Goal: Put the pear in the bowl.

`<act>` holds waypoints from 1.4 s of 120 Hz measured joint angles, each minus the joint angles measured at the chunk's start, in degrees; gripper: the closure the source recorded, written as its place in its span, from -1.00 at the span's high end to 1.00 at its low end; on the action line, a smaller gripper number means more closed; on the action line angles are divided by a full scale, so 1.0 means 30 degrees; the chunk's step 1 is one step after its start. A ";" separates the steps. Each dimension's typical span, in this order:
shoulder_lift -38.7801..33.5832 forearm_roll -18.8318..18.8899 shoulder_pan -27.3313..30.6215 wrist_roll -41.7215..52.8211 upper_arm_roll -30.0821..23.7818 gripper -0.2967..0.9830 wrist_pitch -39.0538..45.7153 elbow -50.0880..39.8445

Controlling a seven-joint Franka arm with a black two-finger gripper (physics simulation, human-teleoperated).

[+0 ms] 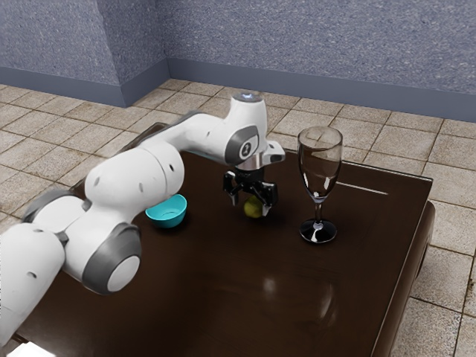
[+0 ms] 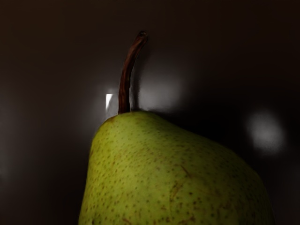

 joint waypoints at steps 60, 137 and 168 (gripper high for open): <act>0.0908 -0.0355 0.0044 0.0093 0.0138 0.25 0.0213 0.1164; -0.0373 0.0320 0.0130 -0.0181 0.1491 -0.48 -0.1395 0.1251; -0.6952 0.1842 0.0249 -0.0530 0.3540 -0.70 -0.1913 -0.7707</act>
